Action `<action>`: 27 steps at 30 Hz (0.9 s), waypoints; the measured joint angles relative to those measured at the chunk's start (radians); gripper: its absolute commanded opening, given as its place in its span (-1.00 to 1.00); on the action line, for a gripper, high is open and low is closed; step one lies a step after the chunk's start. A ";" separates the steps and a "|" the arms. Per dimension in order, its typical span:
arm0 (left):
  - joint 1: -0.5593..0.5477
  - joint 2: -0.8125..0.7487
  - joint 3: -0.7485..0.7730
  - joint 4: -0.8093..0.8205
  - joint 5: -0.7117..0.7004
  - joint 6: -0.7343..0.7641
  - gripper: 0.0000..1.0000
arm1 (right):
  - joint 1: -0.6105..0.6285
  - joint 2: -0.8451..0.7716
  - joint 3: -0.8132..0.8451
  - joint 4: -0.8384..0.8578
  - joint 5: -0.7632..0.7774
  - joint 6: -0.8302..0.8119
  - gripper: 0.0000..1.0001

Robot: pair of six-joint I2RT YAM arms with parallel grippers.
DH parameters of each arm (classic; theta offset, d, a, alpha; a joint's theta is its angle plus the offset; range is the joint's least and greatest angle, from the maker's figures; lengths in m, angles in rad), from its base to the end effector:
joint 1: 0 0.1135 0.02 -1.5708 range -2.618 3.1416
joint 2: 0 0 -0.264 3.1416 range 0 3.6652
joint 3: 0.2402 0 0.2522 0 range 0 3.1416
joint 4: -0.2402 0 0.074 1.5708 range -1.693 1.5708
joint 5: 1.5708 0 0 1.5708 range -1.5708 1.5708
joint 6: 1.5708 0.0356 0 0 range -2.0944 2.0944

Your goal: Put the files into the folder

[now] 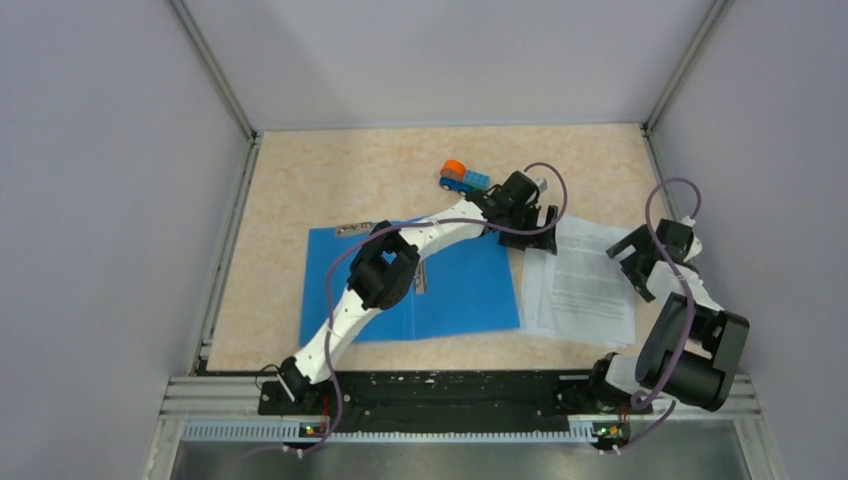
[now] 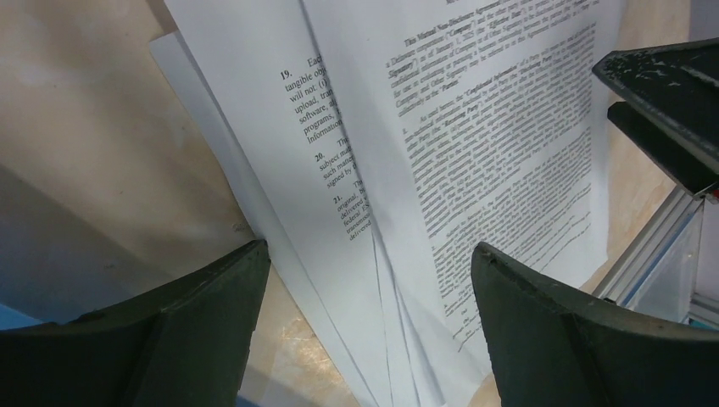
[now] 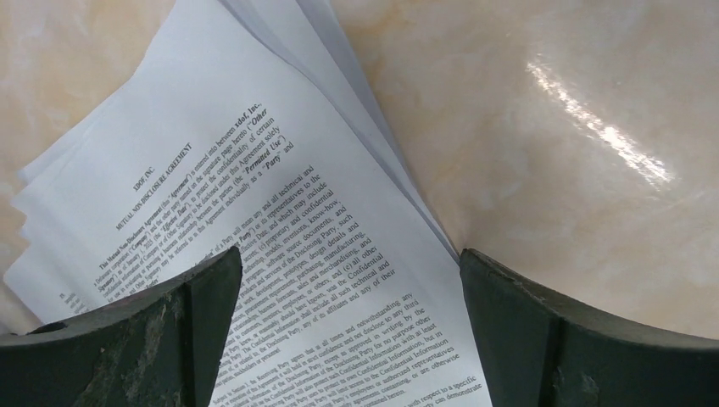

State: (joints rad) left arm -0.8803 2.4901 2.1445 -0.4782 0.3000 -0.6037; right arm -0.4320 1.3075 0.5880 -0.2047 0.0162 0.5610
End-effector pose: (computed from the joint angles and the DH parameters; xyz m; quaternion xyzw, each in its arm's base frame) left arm 0.3448 -0.4339 0.1678 0.1809 0.9043 -0.3464 0.1719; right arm 0.2187 -0.1015 0.1646 0.4539 0.8324 0.0128 0.3175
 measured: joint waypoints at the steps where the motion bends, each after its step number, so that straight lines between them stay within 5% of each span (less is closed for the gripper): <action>1: -0.001 0.005 0.009 -0.002 0.001 -0.004 0.88 | 0.014 0.005 0.004 -0.001 -0.004 0.000 0.97; 27: -0.007 0.079 0.126 -0.016 0.002 -0.077 0.81 | 0.119 0.027 0.029 -0.010 -0.054 -0.037 0.98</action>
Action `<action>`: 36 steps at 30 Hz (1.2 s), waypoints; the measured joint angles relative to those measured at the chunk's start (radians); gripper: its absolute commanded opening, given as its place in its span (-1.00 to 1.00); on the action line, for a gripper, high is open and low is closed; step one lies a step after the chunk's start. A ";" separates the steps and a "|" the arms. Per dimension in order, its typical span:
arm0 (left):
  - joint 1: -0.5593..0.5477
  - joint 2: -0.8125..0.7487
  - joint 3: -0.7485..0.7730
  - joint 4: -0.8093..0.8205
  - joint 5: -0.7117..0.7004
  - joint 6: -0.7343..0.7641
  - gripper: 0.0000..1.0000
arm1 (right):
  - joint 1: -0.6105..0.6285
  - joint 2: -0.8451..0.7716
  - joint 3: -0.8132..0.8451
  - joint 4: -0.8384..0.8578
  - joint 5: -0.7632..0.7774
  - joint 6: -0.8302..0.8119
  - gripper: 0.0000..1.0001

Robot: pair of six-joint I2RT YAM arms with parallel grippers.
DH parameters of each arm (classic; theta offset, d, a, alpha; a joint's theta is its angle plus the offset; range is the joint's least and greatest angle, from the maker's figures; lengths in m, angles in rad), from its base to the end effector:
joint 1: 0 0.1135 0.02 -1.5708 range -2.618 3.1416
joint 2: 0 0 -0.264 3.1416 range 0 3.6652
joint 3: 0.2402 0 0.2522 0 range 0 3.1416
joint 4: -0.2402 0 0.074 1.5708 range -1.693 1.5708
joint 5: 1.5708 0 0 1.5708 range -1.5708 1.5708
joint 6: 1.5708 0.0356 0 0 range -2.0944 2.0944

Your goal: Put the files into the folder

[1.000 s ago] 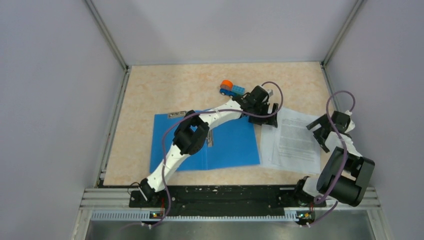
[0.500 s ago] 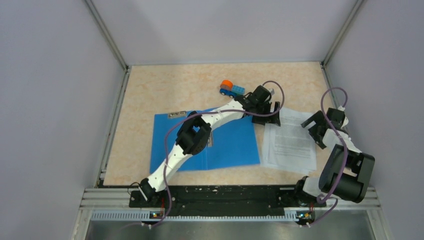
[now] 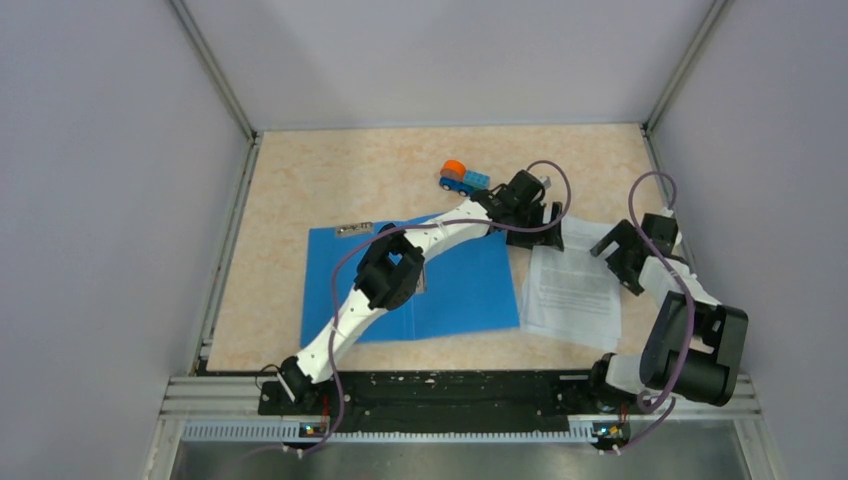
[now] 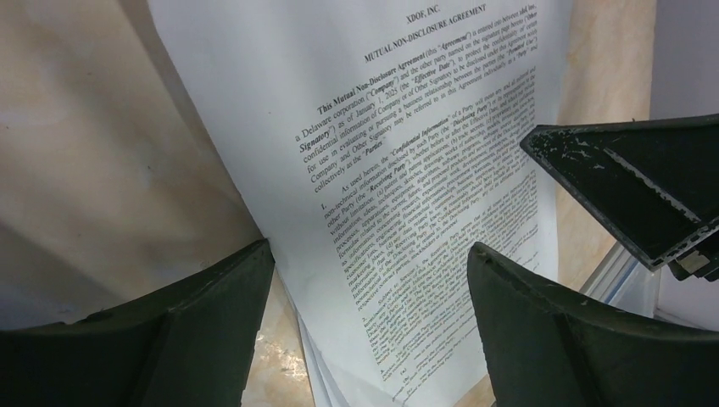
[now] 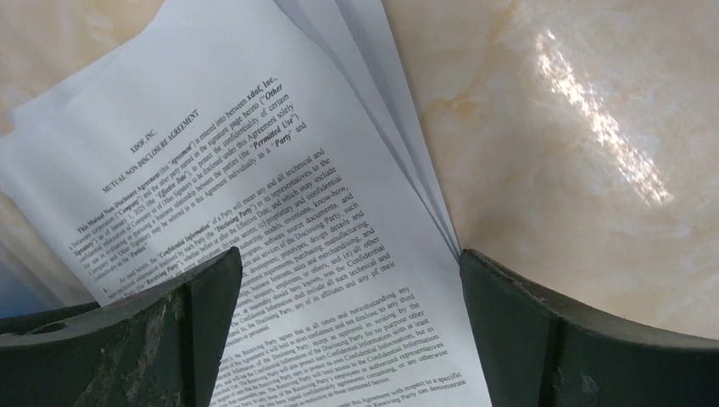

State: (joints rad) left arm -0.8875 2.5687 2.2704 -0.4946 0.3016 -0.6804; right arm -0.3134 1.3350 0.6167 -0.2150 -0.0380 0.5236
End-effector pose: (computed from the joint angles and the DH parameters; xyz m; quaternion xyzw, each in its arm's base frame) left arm 0.3513 -0.4483 0.1650 0.1512 0.9040 -0.3632 0.1673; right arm 0.2358 -0.0750 0.1661 0.3804 0.8699 0.0508 0.3097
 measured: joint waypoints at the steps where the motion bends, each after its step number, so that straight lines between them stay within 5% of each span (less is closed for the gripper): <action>1: 0.000 0.000 0.000 0.000 -0.001 0.001 0.81 | 0.001 -0.005 0.000 -0.010 0.003 0.000 0.98; 15: -0.001 -0.097 -0.133 -0.029 -0.092 0.063 0.84 | -0.032 -0.039 0.015 -0.173 0.092 -0.004 0.98; 36: 0.001 -0.012 0.006 -0.092 0.002 0.080 0.76 | 0.029 0.090 0.079 -0.021 -0.145 -0.055 0.97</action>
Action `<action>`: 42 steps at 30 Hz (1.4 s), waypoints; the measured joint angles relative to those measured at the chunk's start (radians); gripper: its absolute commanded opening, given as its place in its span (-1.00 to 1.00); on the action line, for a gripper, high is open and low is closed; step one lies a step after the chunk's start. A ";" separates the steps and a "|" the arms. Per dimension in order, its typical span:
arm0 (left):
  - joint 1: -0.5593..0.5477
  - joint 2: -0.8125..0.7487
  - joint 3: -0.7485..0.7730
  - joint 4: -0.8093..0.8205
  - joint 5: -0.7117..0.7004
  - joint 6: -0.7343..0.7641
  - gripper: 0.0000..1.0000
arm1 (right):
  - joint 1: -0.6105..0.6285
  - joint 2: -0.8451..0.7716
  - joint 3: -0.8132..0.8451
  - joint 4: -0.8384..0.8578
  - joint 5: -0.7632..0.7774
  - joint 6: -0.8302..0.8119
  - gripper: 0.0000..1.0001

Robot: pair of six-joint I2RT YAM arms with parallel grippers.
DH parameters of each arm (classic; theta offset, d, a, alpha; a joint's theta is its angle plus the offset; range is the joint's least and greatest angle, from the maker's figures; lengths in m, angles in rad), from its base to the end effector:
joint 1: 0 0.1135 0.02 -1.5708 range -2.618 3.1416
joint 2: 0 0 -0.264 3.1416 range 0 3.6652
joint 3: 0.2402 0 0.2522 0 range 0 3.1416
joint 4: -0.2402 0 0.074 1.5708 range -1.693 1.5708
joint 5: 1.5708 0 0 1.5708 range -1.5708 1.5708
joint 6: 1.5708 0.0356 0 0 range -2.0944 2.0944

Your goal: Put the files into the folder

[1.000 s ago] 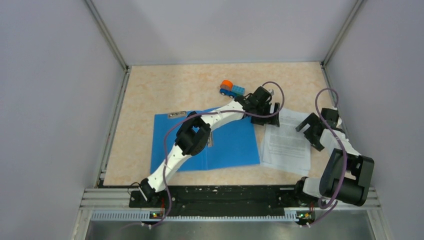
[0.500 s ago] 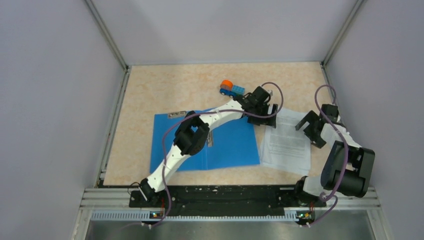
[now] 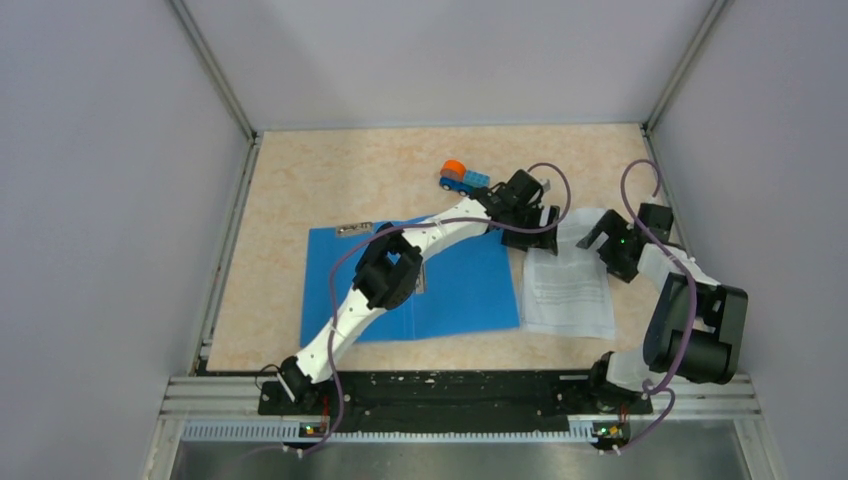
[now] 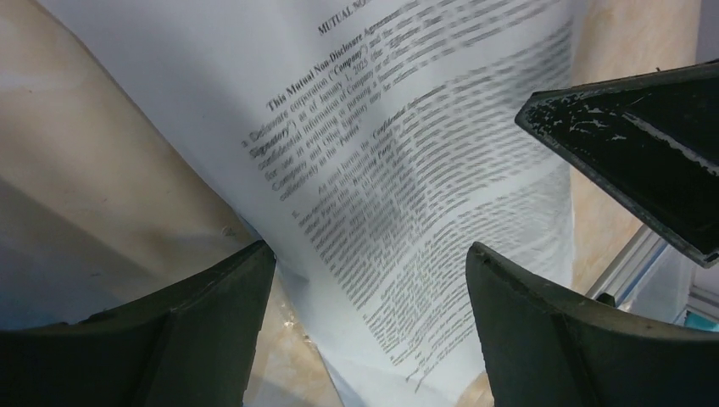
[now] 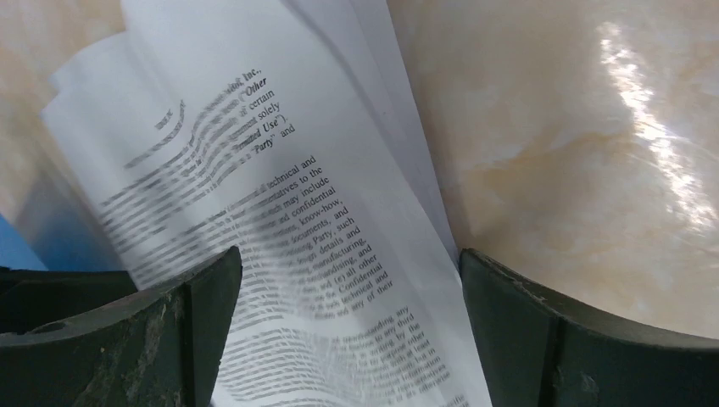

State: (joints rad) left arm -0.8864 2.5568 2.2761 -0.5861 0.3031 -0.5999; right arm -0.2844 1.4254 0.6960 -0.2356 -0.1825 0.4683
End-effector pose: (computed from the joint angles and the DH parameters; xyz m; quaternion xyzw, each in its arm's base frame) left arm 0.3471 -0.4422 0.1667 0.1840 0.9110 -0.3350 0.1551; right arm 0.2576 -0.0686 0.1666 0.3241 0.8940 0.1139 0.2878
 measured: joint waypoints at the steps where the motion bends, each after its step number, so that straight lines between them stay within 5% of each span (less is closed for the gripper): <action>1: 0.001 0.002 0.000 0.005 0.008 -0.002 0.76 | 0.001 0.003 0.000 0.007 -0.019 -0.001 0.97; 11: 0.001 0.010 0.000 0.032 0.063 -0.008 0.68 | 0.014 0.020 -0.002 0.033 -0.182 0.005 0.95; 15: 0.005 0.012 -0.001 0.042 0.090 -0.005 0.65 | 0.017 0.020 -0.009 0.029 -0.234 0.008 0.79; 18: 0.010 0.012 -0.006 0.051 0.114 0.000 0.63 | 0.027 0.019 -0.017 0.023 -0.261 0.011 0.55; 24: 0.025 0.012 -0.030 0.087 0.176 0.004 0.61 | 0.034 0.003 -0.028 0.004 -0.306 0.023 -0.34; 28: 0.034 0.004 -0.056 0.119 0.212 0.005 0.62 | 0.035 -0.042 -0.027 0.002 -0.339 0.034 -0.62; 42: 0.116 -0.215 -0.158 0.134 0.256 0.004 0.80 | 0.036 -0.201 0.167 -0.005 -0.496 0.119 -0.77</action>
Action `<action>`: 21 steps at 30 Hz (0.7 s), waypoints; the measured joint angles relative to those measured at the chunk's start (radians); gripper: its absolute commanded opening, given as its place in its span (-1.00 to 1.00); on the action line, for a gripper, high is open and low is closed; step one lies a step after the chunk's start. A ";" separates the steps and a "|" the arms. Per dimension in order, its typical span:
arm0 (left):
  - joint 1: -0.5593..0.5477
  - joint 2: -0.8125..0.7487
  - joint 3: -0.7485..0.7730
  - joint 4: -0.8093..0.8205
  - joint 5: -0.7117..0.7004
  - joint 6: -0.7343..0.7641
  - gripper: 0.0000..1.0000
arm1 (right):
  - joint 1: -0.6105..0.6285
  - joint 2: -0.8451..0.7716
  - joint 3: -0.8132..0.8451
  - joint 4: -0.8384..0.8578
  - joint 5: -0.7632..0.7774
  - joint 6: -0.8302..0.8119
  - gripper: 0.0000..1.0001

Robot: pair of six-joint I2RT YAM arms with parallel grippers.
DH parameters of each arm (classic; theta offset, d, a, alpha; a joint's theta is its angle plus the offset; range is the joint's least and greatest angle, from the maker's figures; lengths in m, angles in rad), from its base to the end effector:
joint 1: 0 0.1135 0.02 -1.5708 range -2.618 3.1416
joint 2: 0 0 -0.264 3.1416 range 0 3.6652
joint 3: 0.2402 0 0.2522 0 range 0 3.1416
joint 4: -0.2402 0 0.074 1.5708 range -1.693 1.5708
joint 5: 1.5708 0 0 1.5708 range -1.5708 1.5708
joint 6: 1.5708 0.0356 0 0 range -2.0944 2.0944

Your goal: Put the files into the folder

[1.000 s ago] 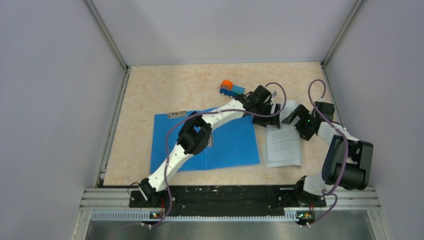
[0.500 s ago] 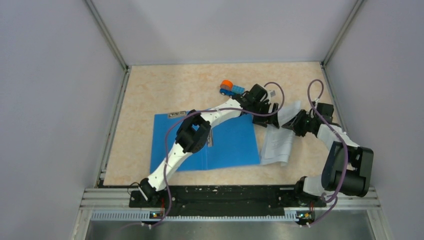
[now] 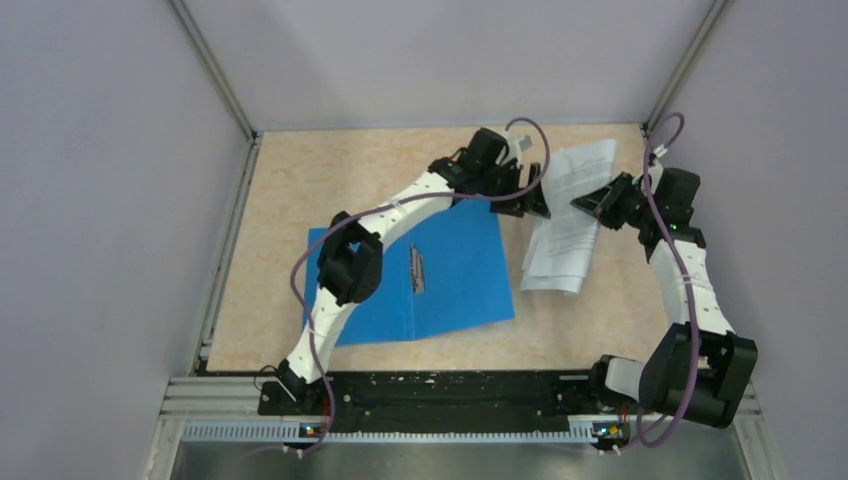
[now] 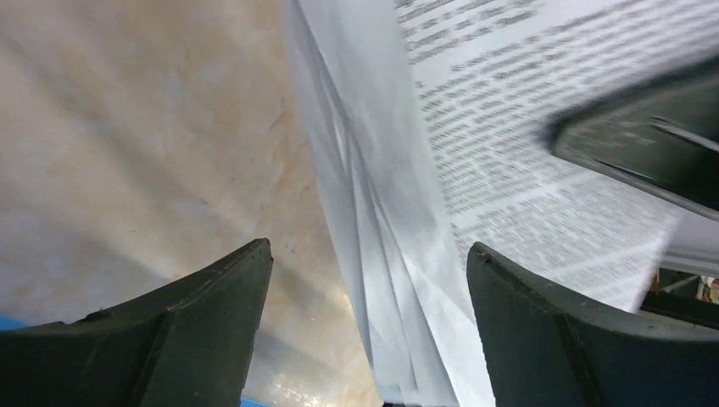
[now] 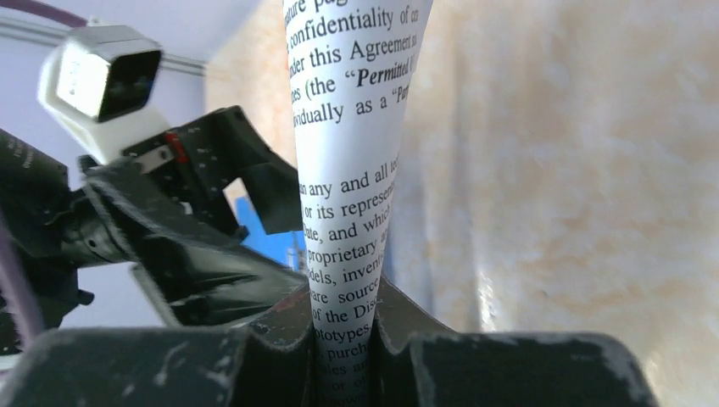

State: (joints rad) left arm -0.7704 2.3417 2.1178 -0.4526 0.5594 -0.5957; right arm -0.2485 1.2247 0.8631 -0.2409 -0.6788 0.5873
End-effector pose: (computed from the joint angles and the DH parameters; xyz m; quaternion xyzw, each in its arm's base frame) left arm 0.3725 -0.3878 0.2418 0.1945 0.8529 -0.4554 0.1652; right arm 0.2620 -0.0434 0.2737 0.1971 0.8256 0.3644 0.3829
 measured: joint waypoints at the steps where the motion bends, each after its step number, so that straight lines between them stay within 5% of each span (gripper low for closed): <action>1: 0.014 -0.036 -0.006 0.003 0.006 0.000 0.81 | 0.000 -0.003 0.023 0.013 -0.022 0.013 -0.76; 9: 0.142 -0.333 -0.107 0.129 0.108 -0.011 0.82 | 0.012 -0.002 0.122 0.178 -0.190 0.177 -0.73; 21: 0.200 -0.384 -0.351 0.270 0.289 -0.050 0.88 | 0.171 0.035 0.207 0.385 -0.301 0.349 -0.72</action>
State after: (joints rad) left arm -0.5709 1.9575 1.7668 -0.1829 0.8482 -0.6460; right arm -0.0776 1.2594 1.0702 0.1436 -0.9794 0.9367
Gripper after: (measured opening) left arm 0.939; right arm 0.141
